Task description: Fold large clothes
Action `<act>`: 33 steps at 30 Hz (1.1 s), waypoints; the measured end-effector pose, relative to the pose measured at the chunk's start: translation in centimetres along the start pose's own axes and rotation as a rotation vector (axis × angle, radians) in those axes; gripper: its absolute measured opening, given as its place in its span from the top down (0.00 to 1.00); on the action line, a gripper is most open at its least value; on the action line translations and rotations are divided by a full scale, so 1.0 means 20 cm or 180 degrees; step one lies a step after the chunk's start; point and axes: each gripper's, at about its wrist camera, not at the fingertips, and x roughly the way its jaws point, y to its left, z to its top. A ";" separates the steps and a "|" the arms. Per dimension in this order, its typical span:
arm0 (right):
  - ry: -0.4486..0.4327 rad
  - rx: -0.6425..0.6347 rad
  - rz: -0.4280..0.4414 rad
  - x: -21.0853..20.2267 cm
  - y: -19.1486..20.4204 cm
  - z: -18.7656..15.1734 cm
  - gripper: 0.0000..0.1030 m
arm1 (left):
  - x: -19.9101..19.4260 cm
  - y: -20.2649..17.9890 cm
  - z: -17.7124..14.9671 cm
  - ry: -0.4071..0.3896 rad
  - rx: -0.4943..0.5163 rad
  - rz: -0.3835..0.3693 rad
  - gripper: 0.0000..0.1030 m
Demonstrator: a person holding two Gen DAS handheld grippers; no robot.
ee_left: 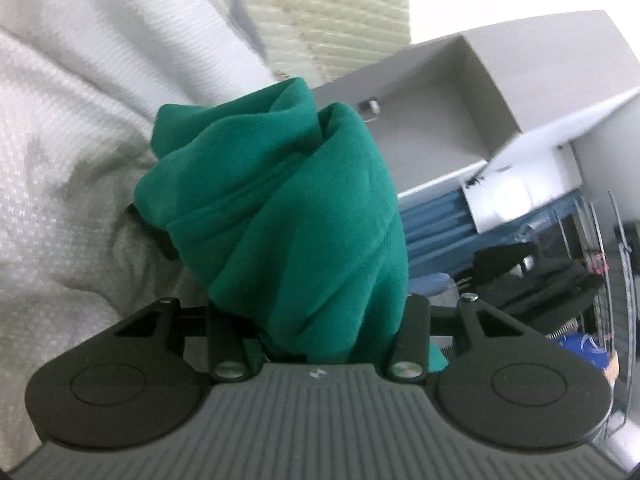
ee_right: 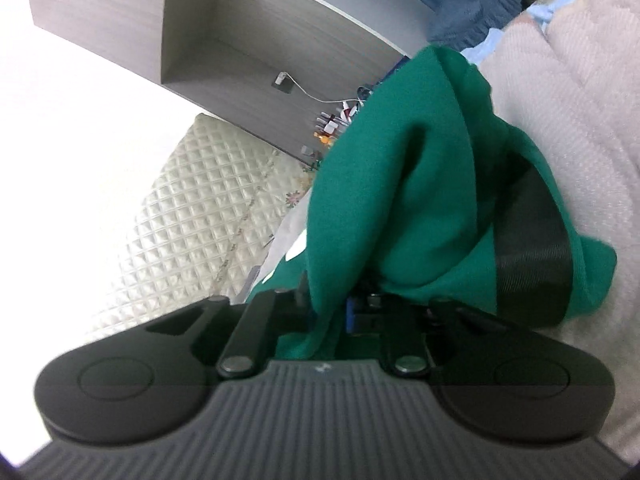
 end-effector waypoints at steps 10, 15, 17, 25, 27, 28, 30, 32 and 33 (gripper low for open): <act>0.0507 0.0349 -0.0460 -0.11 0.01 -0.13 0.65 | -0.09 -0.03 -0.02 0.0081 0.0037 0.0152 0.51; 0.0561 0.0694 -0.0264 -0.13 -0.05 -0.24 0.10 | -0.08 -0.02 0.00 0.0055 0.0001 0.0049 0.52; 0.0684 0.0826 -0.0185 -0.13 -0.07 -0.30 0.09 | -0.05 -0.04 0.01 0.0054 0.0028 0.0003 0.52; 0.0808 0.1511 0.0201 0.02 -0.11 -0.47 0.00 | -0.01 -0.07 0.04 0.0040 0.0075 -0.0197 0.52; 0.0720 0.1611 0.0172 0.09 -0.12 -0.47 0.00 | -0.01 -0.06 0.05 0.0038 0.0042 -0.0230 0.52; 0.0675 0.1698 0.0145 0.11 -0.14 -0.48 0.00 | 0.00 -0.06 0.05 0.0037 0.0028 -0.0233 0.52; 0.0666 0.1823 0.0083 0.16 -0.17 -0.49 0.00 | 0.00 -0.05 0.05 0.0028 0.0001 -0.0228 0.52; 0.0734 0.1814 -0.0035 0.19 -0.18 -0.51 0.00 | 0.01 -0.04 0.06 0.0022 -0.0062 -0.0228 0.52; 0.0781 0.1801 -0.0150 0.20 -0.18 -0.53 0.00 | 0.01 -0.03 0.07 0.0020 -0.0101 -0.0228 0.52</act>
